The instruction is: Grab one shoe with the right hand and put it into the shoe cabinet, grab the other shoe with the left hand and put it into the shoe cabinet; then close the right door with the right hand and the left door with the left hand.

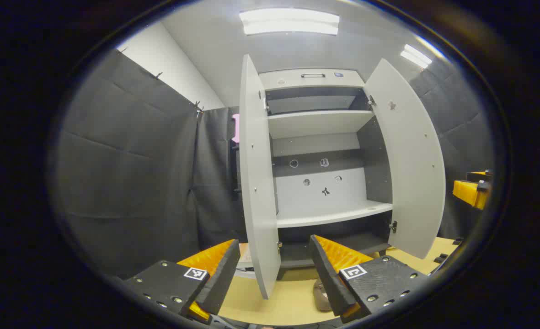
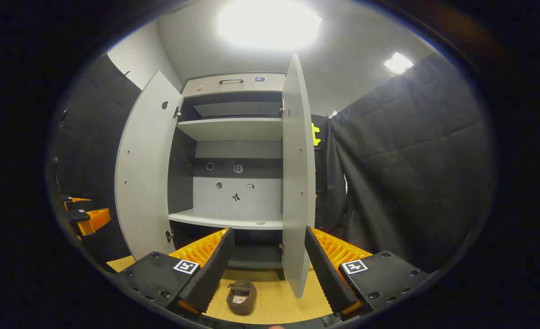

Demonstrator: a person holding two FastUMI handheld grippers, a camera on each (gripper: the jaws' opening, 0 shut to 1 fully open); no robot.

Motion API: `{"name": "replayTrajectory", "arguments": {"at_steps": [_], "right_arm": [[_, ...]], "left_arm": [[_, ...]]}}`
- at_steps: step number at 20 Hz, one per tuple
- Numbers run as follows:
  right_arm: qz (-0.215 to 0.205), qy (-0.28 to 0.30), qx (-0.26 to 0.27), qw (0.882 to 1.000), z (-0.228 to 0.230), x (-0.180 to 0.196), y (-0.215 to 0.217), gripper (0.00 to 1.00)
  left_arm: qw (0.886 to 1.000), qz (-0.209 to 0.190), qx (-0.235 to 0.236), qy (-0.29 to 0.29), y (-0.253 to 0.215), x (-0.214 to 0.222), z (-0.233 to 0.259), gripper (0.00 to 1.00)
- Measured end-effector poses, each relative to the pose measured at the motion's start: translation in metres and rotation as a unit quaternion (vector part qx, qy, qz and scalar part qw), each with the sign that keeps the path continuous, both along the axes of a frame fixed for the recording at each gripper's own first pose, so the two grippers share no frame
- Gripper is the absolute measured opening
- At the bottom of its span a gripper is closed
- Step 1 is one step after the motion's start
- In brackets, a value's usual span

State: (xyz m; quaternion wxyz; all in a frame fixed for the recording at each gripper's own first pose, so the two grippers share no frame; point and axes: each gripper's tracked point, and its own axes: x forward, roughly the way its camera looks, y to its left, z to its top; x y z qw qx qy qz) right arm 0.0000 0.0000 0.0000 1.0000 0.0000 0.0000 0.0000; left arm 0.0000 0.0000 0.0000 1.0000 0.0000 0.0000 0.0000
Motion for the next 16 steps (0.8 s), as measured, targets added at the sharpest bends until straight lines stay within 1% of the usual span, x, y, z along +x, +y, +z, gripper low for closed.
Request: {"name": "replayTrajectory", "arguments": {"at_steps": [1,8,11,12,13,16], "right_arm": [[0.0,0.0,-0.001,1.0,0.0,-0.001,-0.001,0.97],[0.003,-0.008,0.002,1.0,0.003,-0.004,-0.005,0.98],[0.005,-0.01,-0.002,1.0,0.004,-0.004,-0.007,0.98],[0.006,-0.01,-0.002,1.0,0.004,-0.004,-0.008,0.98],[0.006,-0.01,-0.001,1.0,0.003,-0.004,-0.01,0.98],[0.012,-0.008,-0.001,1.0,0.0,-0.002,-0.015,0.97]], "left_arm": [[1.0,0.0,0.0,-0.002,0.0,-0.002,0.001,0.96],[1.0,0.011,0.006,-0.011,0.002,-0.014,0.012,0.96],[1.0,0.005,0.005,-0.011,-0.002,-0.014,0.011,0.96],[1.0,0.004,0.007,-0.011,-0.004,-0.013,0.011,0.89],[1.0,0.003,0.008,-0.012,-0.007,-0.011,0.013,0.96],[1.0,0.007,0.007,-0.016,-0.014,-0.013,0.017,0.96]]}}
